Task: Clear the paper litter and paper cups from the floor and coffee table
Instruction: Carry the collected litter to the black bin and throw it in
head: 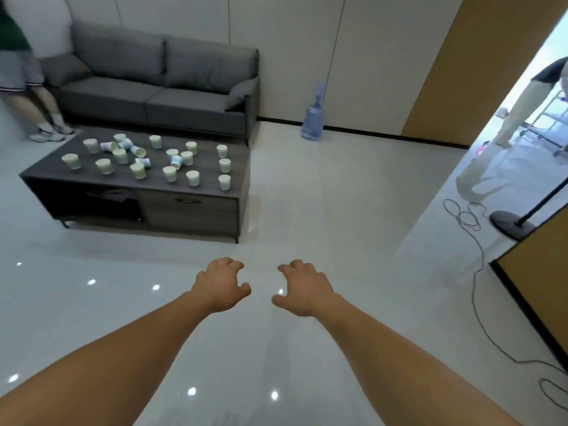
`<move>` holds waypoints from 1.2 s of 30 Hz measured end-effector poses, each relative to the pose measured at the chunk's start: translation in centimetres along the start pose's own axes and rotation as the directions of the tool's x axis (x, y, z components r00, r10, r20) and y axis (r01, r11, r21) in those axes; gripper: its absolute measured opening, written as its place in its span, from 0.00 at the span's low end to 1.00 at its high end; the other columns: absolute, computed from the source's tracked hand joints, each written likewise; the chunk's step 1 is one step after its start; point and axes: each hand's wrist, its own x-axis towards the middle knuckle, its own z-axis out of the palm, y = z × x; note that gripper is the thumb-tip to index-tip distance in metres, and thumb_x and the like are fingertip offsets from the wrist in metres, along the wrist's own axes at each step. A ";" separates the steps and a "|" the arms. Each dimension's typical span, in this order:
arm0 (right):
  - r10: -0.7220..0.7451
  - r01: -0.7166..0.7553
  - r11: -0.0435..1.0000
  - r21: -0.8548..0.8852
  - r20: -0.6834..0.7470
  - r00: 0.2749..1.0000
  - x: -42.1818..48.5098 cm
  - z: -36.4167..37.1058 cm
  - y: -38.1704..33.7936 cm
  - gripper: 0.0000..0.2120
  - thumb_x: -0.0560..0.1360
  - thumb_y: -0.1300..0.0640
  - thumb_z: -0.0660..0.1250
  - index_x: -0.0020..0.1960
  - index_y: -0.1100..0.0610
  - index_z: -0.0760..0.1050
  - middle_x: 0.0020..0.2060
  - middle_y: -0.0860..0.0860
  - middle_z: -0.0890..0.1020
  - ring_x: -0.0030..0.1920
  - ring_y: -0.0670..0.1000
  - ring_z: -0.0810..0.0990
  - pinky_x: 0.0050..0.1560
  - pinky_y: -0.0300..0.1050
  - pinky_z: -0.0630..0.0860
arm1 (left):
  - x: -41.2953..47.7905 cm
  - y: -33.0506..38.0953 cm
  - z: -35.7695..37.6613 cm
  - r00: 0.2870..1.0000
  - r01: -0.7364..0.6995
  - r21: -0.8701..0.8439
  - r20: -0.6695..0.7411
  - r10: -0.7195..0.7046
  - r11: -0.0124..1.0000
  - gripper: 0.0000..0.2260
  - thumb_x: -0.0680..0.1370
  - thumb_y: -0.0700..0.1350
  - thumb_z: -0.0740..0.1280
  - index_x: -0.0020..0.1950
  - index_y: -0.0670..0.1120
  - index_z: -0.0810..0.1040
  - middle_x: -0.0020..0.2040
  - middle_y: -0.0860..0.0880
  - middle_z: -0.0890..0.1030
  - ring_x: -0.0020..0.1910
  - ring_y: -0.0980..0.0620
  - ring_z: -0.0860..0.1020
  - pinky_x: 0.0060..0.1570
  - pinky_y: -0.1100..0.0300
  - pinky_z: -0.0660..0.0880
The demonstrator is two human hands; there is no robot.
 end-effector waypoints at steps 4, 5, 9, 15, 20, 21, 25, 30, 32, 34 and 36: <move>-0.105 0.106 0.994 -0.031 0.039 0.994 7.6 -1.0 -7.5 0.37 0.75 0.37 0.64 0.78 0.49 0.56 0.74 0.54 0.62 0.71 0.58 0.64 0.67 0.56 0.67 | 1.0 -8.1 -2.7 0.988 0.138 -0.074 -0.061 -0.142 0.988 0.27 0.76 0.57 0.63 0.74 0.51 0.64 0.75 0.50 0.63 0.73 0.48 0.61 0.69 0.48 0.64; -0.132 0.134 0.990 -0.040 0.059 0.990 9.5 -1.1 -9.2 0.37 0.75 0.37 0.64 0.78 0.49 0.56 0.74 0.54 0.63 0.71 0.58 0.65 0.67 0.56 0.67 | 1.2 -10.1 -3.2 0.981 0.175 -0.087 -0.064 -0.180 0.981 0.27 0.77 0.57 0.63 0.74 0.51 0.64 0.75 0.50 0.63 0.73 0.48 0.61 0.69 0.48 0.64; -0.225 0.233 0.971 -0.052 0.126 0.966 18.1 -1.5 -16.5 0.37 0.74 0.37 0.64 0.77 0.50 0.57 0.73 0.54 0.63 0.70 0.58 0.65 0.67 0.55 0.67 | 3.1 -18.7 -6.7 0.943 0.314 -0.113 -0.080 -0.323 0.943 0.28 0.77 0.57 0.62 0.75 0.51 0.62 0.75 0.49 0.61 0.74 0.49 0.58 0.70 0.49 0.62; -0.416 0.434 0.898 -0.065 0.189 0.889 30.3 -3.9 -29.4 0.37 0.74 0.38 0.64 0.77 0.50 0.57 0.72 0.53 0.64 0.70 0.57 0.65 0.65 0.54 0.67 | 5.5 -31.3 -13.9 0.814 0.539 -0.184 -0.138 -0.565 0.822 0.27 0.77 0.57 0.62 0.75 0.51 0.62 0.76 0.50 0.60 0.75 0.49 0.57 0.70 0.51 0.61; -0.563 0.587 0.806 -0.081 0.201 0.801 36.6 -5.9 -40.6 0.37 0.74 0.38 0.64 0.78 0.50 0.56 0.72 0.53 0.64 0.70 0.57 0.64 0.66 0.55 0.66 | 5.9 -39.4 -17.7 0.690 0.665 -0.253 -0.153 -0.708 0.703 0.27 0.77 0.56 0.62 0.75 0.50 0.63 0.75 0.50 0.61 0.74 0.48 0.58 0.70 0.50 0.62; -0.589 0.614 0.784 -0.087 0.206 0.781 37.5 -6.0 -42.5 0.37 0.74 0.38 0.64 0.78 0.50 0.56 0.72 0.53 0.64 0.70 0.57 0.65 0.66 0.55 0.66 | 6.0 -40.9 -18.1 0.674 0.679 -0.264 -0.147 -0.724 0.685 0.27 0.77 0.56 0.62 0.75 0.51 0.63 0.75 0.50 0.61 0.74 0.48 0.58 0.70 0.50 0.62; -0.650 0.686 0.716 -0.133 0.231 0.724 42.0 -6.0 -50.6 0.36 0.74 0.38 0.64 0.77 0.50 0.58 0.71 0.53 0.65 0.69 0.57 0.65 0.64 0.55 0.67 | 7.0 -47.9 -20.0 0.616 0.719 -0.305 -0.136 -0.776 0.625 0.27 0.77 0.56 0.61 0.75 0.51 0.62 0.75 0.50 0.61 0.74 0.49 0.57 0.70 0.50 0.61; -0.682 0.720 0.675 -0.163 0.233 0.693 48.3 -5.9 -61.0 0.36 0.74 0.38 0.64 0.76 0.50 0.58 0.71 0.53 0.65 0.69 0.57 0.65 0.64 0.55 0.67 | 10.1 -58.8 -23.3 0.600 0.728 -0.318 -0.133 -0.789 0.607 0.28 0.77 0.57 0.61 0.75 0.51 0.61 0.76 0.50 0.60 0.75 0.49 0.57 0.70 0.50 0.61; -0.675 0.713 0.683 -0.158 0.236 0.699 50.7 -6.4 -64.8 0.36 0.74 0.38 0.64 0.76 0.50 0.58 0.71 0.53 0.65 0.69 0.57 0.65 0.64 0.55 0.67 | 11.4 -63.1 -25.3 0.609 0.720 -0.325 -0.128 -0.783 0.613 0.28 0.77 0.57 0.61 0.76 0.51 0.61 0.76 0.50 0.60 0.75 0.48 0.57 0.70 0.49 0.61; -0.655 0.694 0.702 -0.160 0.239 0.717 53.2 -7.1 -68.3 0.37 0.73 0.38 0.64 0.76 0.50 0.58 0.71 0.53 0.65 0.70 0.57 0.64 0.66 0.56 0.66 | 12.8 -66.8 -27.5 0.636 0.704 -0.317 -0.117 -0.763 0.635 0.28 0.77 0.57 0.61 0.76 0.51 0.60 0.76 0.50 0.60 0.75 0.48 0.56 0.71 0.49 0.60; -0.639 0.672 0.725 -0.154 0.216 0.738 55.8 -7.8 -71.8 0.37 0.73 0.37 0.64 0.76 0.50 0.58 0.71 0.53 0.65 0.70 0.57 0.65 0.66 0.57 0.66 | 14.3 -70.7 -29.9 0.652 0.695 -0.289 -0.132 -0.747 0.658 0.28 0.77 0.57 0.60 0.76 0.50 0.60 0.76 0.50 0.60 0.75 0.49 0.56 0.70 0.50 0.60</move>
